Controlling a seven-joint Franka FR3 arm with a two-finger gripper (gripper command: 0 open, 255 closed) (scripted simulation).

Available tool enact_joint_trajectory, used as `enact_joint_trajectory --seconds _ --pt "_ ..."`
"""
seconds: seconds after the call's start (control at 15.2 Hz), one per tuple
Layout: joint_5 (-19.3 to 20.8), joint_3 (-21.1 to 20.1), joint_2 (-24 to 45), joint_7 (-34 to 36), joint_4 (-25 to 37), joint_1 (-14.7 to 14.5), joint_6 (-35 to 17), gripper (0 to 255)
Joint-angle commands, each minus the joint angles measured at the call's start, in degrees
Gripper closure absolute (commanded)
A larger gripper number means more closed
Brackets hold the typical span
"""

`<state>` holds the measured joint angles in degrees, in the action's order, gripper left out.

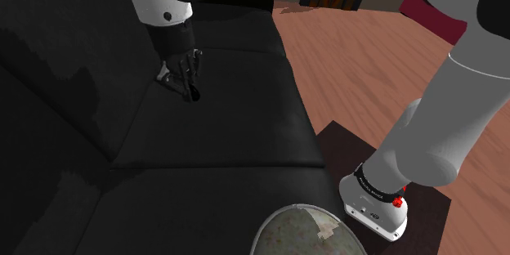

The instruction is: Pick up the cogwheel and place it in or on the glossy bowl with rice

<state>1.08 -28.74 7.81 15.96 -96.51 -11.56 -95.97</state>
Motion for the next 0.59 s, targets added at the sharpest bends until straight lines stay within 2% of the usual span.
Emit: enact_joint_trajectory --seconds 0.0,0.53 --pt "-0.07 -0.06 -0.1 0.07 1.47 -0.06 1.59 255" --pt "0.15 -0.22 0.45 0.42 8.29 -0.37 7.92 255"
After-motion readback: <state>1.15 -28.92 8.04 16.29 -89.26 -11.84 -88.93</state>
